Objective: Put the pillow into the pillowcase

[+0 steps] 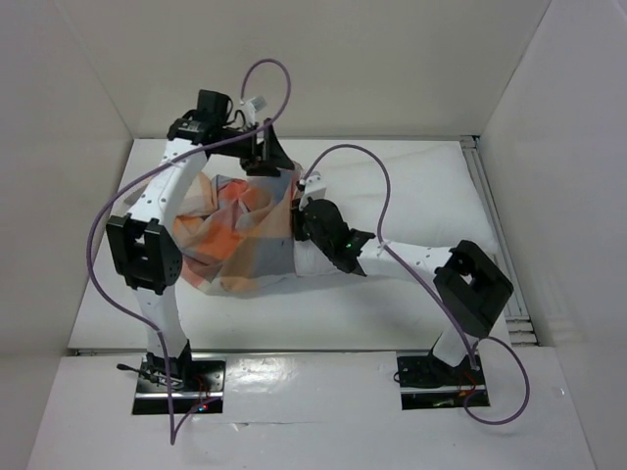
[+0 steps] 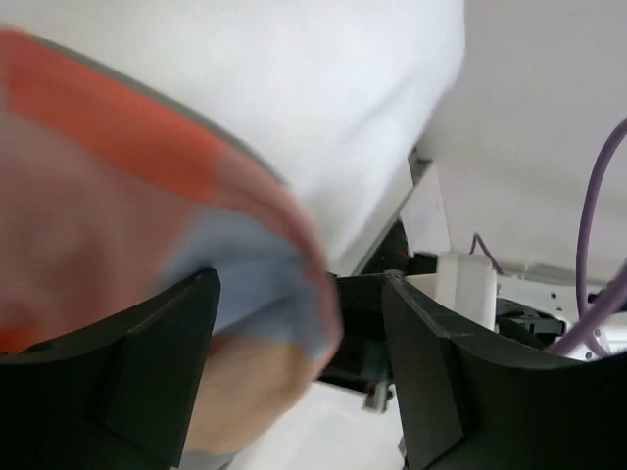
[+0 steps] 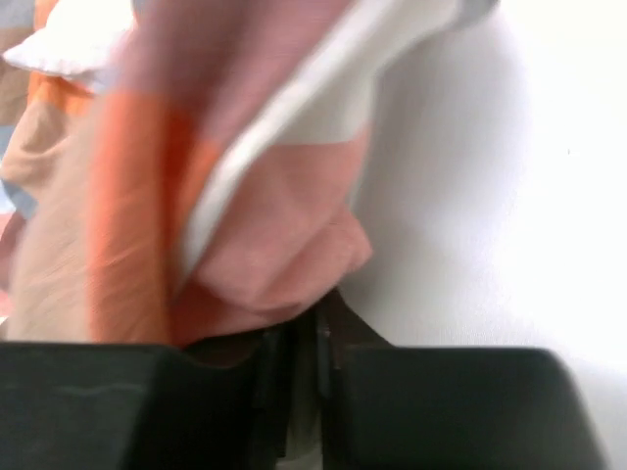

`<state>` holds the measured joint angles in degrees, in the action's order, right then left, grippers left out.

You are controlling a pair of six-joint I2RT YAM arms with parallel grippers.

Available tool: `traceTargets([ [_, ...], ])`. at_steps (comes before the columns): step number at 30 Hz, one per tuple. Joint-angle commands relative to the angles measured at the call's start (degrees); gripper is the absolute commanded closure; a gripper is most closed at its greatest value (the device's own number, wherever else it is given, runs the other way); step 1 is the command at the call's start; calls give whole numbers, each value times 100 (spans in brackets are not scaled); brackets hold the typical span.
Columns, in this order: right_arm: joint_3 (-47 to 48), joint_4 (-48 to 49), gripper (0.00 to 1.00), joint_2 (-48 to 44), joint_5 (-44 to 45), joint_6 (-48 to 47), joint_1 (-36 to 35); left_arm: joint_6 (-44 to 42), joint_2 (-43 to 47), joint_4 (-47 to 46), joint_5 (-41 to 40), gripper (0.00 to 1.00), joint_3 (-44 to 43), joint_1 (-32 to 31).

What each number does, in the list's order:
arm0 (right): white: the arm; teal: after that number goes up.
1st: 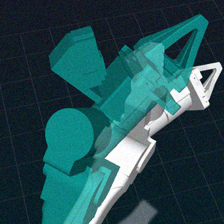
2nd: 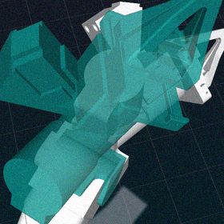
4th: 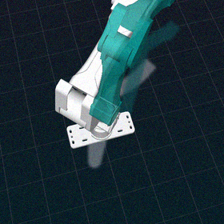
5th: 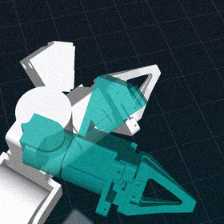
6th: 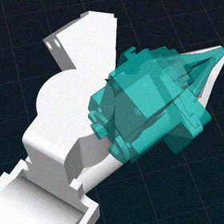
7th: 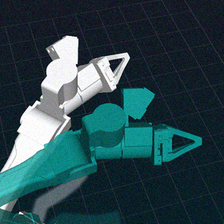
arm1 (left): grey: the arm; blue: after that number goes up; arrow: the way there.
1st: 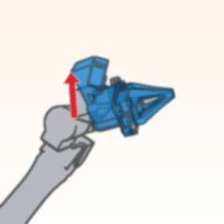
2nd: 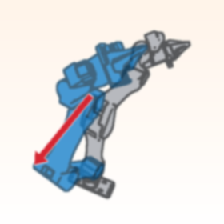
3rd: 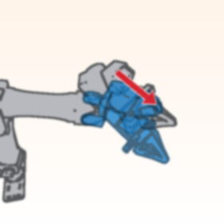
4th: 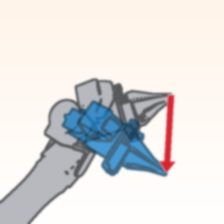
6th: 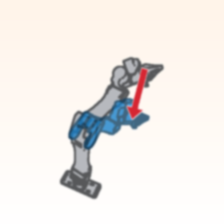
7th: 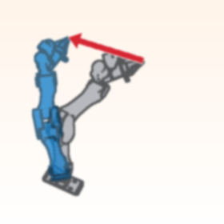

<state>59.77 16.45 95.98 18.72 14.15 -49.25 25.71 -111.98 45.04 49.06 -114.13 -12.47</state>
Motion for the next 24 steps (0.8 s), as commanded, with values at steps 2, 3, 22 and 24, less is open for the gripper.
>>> traceTargets([
  [2,-527,7,73,-535,-35,167,-84,30,353,75,-194,23,-452,727],
  [3,-597,8,70,-607,-35,167,-137,30,353,75,-195,26,-644,789],
  [22,709,-2644,1,-1461,1389,228,230,-409,-1079,559,-3630,37,-2024,-203],
  [24,1491,-3459,1,-849,1274,430,468,-409,-1352,559,-3973,36,-2192,-361],
])
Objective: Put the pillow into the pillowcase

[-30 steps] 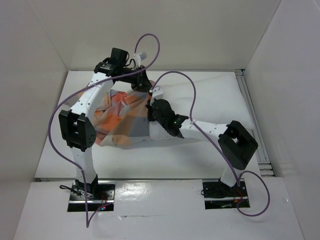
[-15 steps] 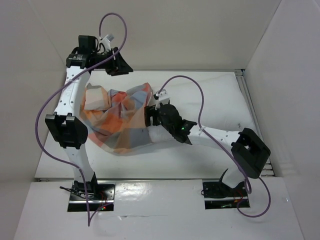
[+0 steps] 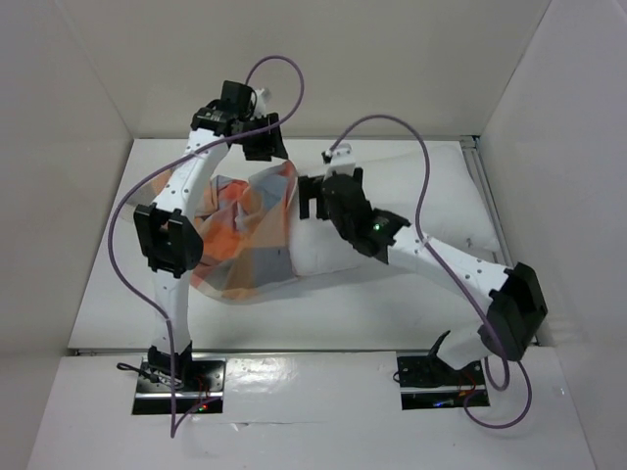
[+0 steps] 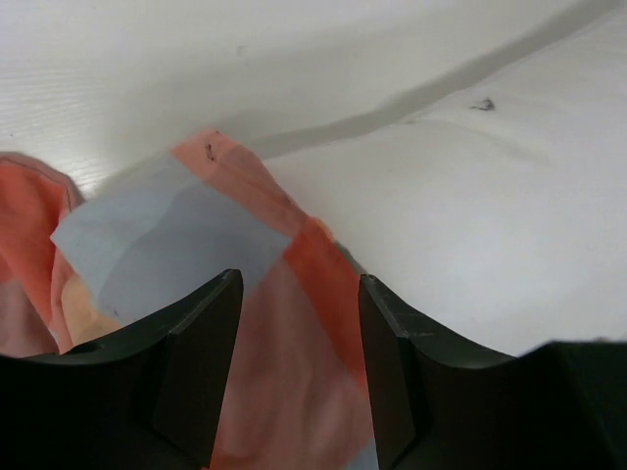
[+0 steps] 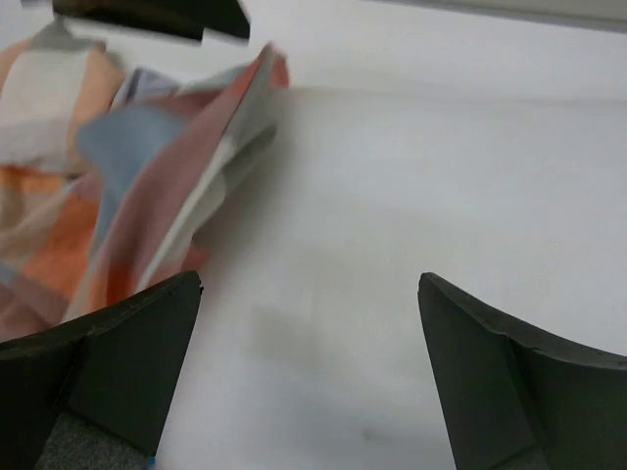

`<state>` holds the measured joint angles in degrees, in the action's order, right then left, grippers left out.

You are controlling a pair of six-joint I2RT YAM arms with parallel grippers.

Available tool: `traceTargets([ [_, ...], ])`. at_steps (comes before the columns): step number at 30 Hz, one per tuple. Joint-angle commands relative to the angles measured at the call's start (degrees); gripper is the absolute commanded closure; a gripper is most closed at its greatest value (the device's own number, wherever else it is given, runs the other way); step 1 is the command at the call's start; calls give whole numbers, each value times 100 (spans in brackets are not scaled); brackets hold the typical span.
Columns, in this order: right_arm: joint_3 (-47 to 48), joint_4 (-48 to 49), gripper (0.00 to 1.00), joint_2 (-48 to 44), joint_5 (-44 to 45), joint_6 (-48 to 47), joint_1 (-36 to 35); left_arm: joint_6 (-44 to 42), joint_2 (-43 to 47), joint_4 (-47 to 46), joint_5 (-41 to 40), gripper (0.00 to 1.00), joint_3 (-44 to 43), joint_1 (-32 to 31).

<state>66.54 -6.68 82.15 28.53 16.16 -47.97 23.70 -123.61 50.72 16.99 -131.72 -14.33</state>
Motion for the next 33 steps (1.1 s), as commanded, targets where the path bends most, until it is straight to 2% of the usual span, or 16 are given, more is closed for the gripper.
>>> traceTargets([
  [1,973,-1256,1,696,232,229,401,-208,-250,52,-890,36,-433,-176],
  [3,1298,-1423,1,1029,92,168,550,-208,-329,113,-961,38,-486,-228],
  [7,1169,-1144,2,1145,-373,256,823,-568,-523,324,-523,38,-372,-360],
  [11,747,-782,12,1408,-937,370,1192,-692,-909,632,-83,50,-433,-422],
  [13,746,-782,29,1777,-1218,370,1193,-762,-1033,738,76,79,-433,-422],
  [14,746,-782,43,1874,-1332,370,1193,-762,-1033,738,76,94,-433,-422],
  [15,746,-782,62,1936,-1394,370,1193,-684,-1033,738,-37,100,-372,-422],
  [16,746,-730,98,1936,-1394,431,1193,-683,-972,685,-38,100,-372,-422],
  [18,397,-485,100,1692,-1526,484,1193,-683,-648,519,84,100,-179,-422],
  [19,212,-57,100,1490,-1596,415,1132,-683,-516,440,85,100,-179,-422],
  [20,27,147,100,1027,-1684,362,1131,-622,-393,317,154,100,-179,-422],
  [24,-641,589,100,31,-2237,116,799,-508,47,88,655,100,-362,-422],
  [26,-1045,833,100,-468,-2238,19,605,-507,161,17,1050,100,-433,-422],
  [29,-1529,948,100,-918,-2351,-43,376,-393,363,-272,1499,100,-346,-422],
  [33,-1741,1011,100,-938,-2511,-43,253,-86,487,-888,2106,100,-91,-483],
])
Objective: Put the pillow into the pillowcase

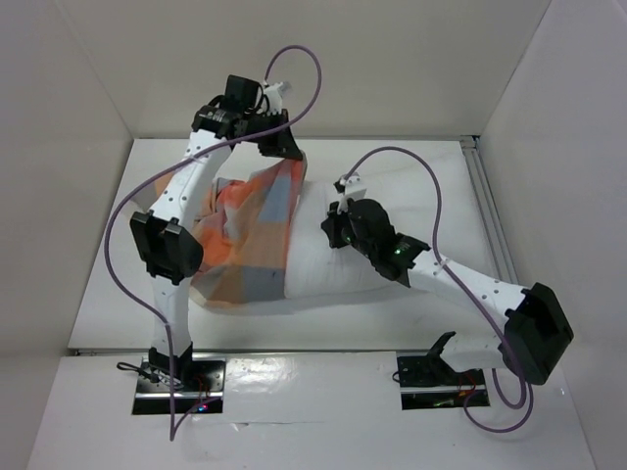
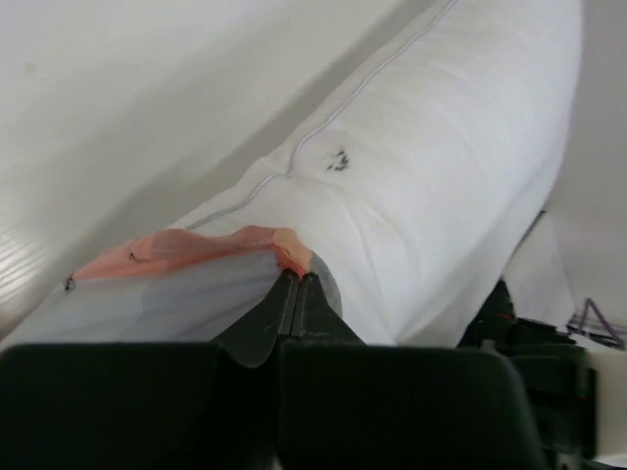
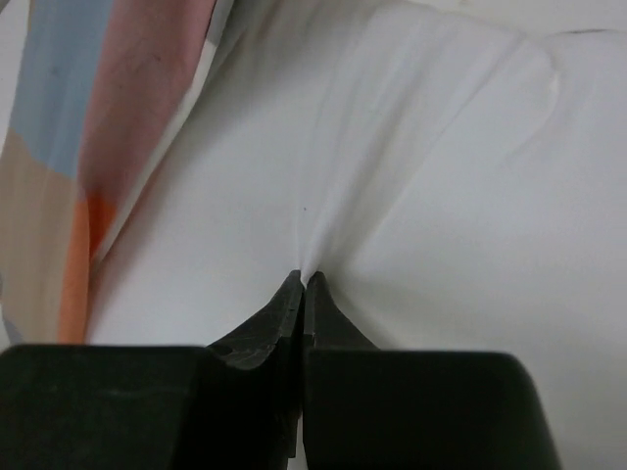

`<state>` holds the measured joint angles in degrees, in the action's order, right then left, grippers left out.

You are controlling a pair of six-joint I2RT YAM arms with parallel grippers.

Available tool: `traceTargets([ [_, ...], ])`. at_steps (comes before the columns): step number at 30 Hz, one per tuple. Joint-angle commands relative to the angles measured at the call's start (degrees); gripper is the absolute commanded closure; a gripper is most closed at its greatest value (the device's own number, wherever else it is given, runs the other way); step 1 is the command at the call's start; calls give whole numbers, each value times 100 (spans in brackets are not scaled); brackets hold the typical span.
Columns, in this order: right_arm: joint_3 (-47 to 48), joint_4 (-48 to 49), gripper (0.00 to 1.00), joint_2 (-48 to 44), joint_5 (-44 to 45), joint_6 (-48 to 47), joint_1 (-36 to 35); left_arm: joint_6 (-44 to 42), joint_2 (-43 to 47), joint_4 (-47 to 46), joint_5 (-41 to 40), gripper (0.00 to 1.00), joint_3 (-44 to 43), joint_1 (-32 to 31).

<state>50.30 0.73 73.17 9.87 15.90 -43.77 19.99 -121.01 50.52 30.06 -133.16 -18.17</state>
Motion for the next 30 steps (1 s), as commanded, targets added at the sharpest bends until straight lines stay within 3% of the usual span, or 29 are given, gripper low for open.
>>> traceTargets([
  [1,-169,270,100,-39,-696,-17,-237,356,79,-869,956,100,-138,-194],
  [8,-39,779,100,-92,119,167,-299,409,-571,-921,1482,100,-534,-679],
  [12,567,518,100,171,1209,352,-299,295,-959,-281,1117,97,-1072,-697],
  [13,725,411,100,389,1306,352,-238,199,-820,-280,959,71,-950,-583],
  [14,840,332,100,504,1420,352,-177,111,-671,-280,679,53,-609,-521],
  [16,1165,60,100,890,1421,405,-45,41,-179,-280,326,29,-413,-337],
  [17,1244,59,100,1023,1334,475,60,-12,5,-280,-119,12,-360,-284],
  [20,1456,-90,100,1436,1220,546,219,-65,831,-280,-877,1,-133,-116],
  [23,1631,-91,100,1665,869,773,404,-118,1786,-428,-1853,8,263,-37],
  [24,1719,-91,100,1666,702,774,491,13,2105,-516,-2247,28,908,-37],
  [26,1886,-257,100,1841,701,774,492,162,2781,-849,-2670,48,1815,-176],
  [27,1965,-327,100,1842,605,774,492,372,3133,-973,-2864,57,2838,-256],
  [29,2018,-398,100,1842,604,713,492,707,4100,-1149,-3471,66,3845,-597],
  [30,2018,-398,100,1772,604,652,431,813,4373,-1263,-3472,65,4738,-687],
])
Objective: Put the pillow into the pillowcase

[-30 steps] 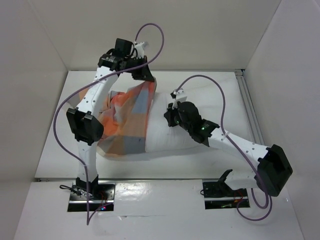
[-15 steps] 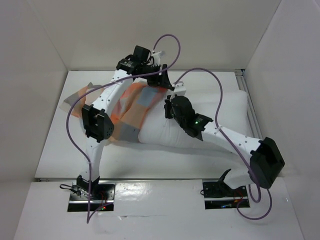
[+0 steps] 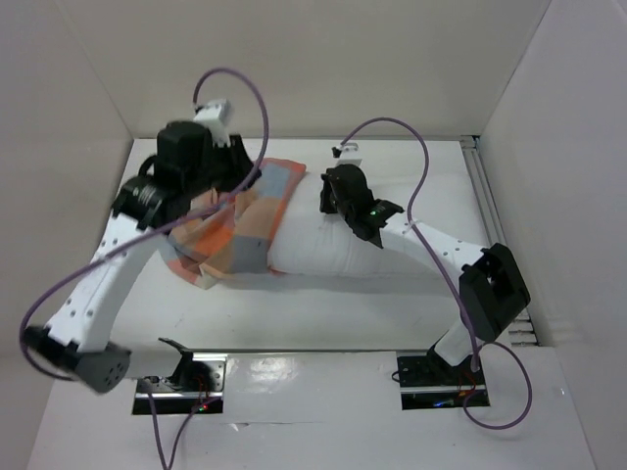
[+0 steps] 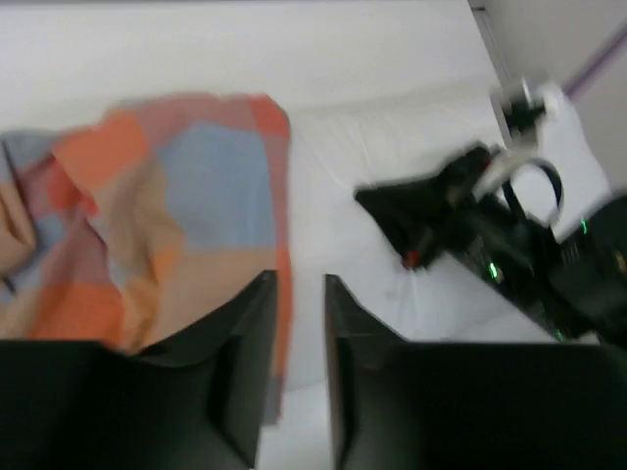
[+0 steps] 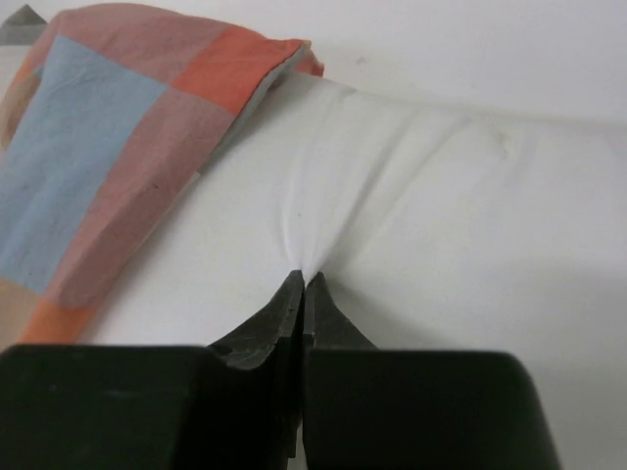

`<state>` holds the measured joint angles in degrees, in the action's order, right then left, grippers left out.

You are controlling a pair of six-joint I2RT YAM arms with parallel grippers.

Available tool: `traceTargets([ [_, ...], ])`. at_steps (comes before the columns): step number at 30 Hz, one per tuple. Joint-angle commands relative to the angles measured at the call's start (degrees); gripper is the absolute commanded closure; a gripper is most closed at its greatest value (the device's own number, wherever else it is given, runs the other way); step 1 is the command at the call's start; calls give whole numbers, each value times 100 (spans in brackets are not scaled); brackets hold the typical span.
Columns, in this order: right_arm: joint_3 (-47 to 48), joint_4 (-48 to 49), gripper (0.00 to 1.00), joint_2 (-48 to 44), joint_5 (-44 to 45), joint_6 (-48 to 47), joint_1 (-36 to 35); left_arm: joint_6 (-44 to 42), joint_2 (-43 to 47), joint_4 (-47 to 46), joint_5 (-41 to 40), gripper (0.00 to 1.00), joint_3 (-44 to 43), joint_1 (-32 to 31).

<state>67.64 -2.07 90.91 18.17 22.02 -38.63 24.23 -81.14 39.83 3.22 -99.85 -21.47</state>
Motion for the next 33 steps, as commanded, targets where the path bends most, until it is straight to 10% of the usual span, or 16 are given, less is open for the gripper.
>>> traceTargets([
  [1,216,-119,100,-56,-314,39,-83,764,850,-256,-1101,57,1764,-453],
  [2,215,-188,100,-152,-314,-30,-83,976,1090,-309,-1200,32,2098,-593],
  [4,162,-250,88,-223,-314,-31,-83,1478,1540,-643,-1201,22,2995,-708],
  [7,162,-452,50,-285,-385,-31,-135,2372,2268,-704,-1988,40,3997,-1322],
  [11,215,-566,17,-425,-385,-31,-136,3342,2560,-705,-2484,38,5053,-2158],
  [24,68,-2015,0,-1514,467,-699,-812,4398,1797,-853,-3776,33,5485,-3091],
  [33,-1226,-2334,3,-2016,1206,-286,-1243,4284,1180,-1057,-3838,61,5266,-2661],
])
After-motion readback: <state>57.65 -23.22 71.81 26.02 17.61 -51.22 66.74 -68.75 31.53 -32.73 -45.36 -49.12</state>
